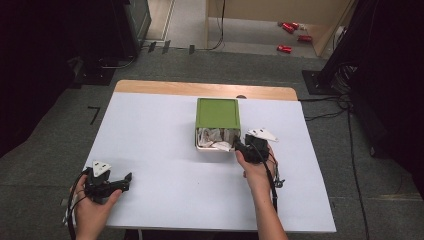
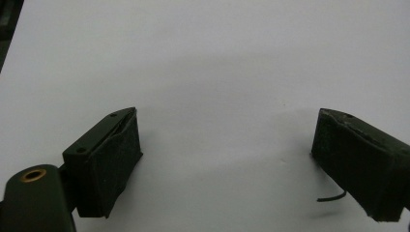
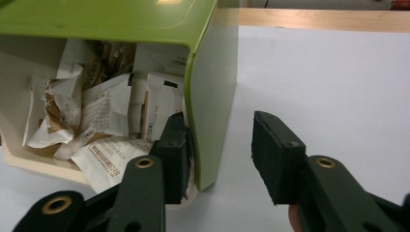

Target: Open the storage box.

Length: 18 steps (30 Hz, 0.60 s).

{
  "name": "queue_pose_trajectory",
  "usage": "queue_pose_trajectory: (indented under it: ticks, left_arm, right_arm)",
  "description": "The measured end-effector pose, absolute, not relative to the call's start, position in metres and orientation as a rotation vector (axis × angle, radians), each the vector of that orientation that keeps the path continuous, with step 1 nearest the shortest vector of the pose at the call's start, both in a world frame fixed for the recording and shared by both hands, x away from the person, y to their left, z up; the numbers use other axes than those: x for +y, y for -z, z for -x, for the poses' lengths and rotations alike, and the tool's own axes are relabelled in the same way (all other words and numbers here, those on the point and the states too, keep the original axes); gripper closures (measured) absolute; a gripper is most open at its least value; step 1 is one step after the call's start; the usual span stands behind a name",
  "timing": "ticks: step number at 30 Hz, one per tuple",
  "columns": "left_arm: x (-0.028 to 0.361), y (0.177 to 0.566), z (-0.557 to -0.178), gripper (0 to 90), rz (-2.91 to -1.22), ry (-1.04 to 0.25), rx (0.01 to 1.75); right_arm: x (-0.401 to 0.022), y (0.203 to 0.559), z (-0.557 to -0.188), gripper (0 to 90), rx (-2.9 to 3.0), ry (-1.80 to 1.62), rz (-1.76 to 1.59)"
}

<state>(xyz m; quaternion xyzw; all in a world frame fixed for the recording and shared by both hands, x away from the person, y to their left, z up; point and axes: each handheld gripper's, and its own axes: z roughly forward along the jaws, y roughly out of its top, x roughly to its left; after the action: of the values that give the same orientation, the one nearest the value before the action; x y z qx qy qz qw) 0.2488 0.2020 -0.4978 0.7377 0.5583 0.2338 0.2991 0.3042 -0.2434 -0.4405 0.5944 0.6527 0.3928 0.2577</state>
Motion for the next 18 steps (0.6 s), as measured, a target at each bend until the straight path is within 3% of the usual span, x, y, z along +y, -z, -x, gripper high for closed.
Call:
queue_pose_trajectory:
  ticks: [6,18]
  left_arm:
    - [0.202,0.498,-0.249,10.7,-1.959,-0.621,1.482]
    - [0.202,0.498,-0.249,10.7,-1.959,-0.621,1.483]
  right_arm:
    - [-0.238,0.447,-0.308,67.6,1.741,-1.089,-1.617]
    - [-0.233,0.457,-0.317,71.1,1.691,-1.121,-1.726]
